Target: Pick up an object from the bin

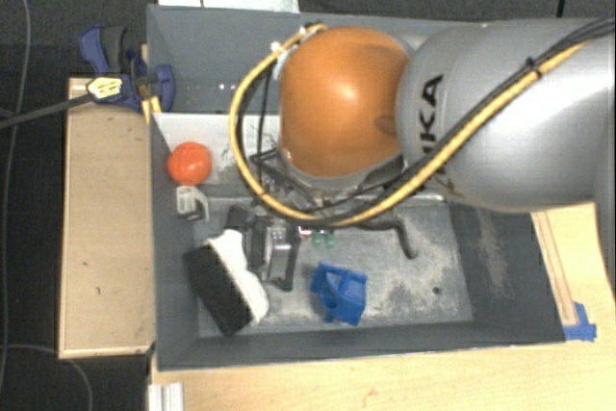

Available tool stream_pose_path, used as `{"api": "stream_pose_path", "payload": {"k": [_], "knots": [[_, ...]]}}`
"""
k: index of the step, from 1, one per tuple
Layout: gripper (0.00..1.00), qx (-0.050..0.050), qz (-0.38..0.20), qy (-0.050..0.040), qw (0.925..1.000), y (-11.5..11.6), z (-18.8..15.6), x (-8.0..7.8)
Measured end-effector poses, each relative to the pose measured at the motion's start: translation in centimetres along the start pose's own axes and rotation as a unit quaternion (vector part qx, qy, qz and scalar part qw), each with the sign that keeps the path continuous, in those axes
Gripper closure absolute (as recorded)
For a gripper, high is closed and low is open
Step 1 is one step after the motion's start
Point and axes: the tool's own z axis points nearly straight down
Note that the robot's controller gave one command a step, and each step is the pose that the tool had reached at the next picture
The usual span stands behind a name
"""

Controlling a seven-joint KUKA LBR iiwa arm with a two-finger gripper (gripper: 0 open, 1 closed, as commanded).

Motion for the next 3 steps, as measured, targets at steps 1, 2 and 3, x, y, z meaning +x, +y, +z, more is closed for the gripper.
{"api": "stream_pose_path", "payload": {"k": [1, 2, 3], "knots": [[0.00, -0.001, 0.003, -0.0042, 1.0000, -0.1, -0.5, -0.2], [0.00, -0.002, 0.068, -0.0040, 0.9977, 1.6, 6.1, -0.5], [0.00, -0.003, 0.062, -0.0062, 0.9981, 3.1, 14.9, -1.4]]}}
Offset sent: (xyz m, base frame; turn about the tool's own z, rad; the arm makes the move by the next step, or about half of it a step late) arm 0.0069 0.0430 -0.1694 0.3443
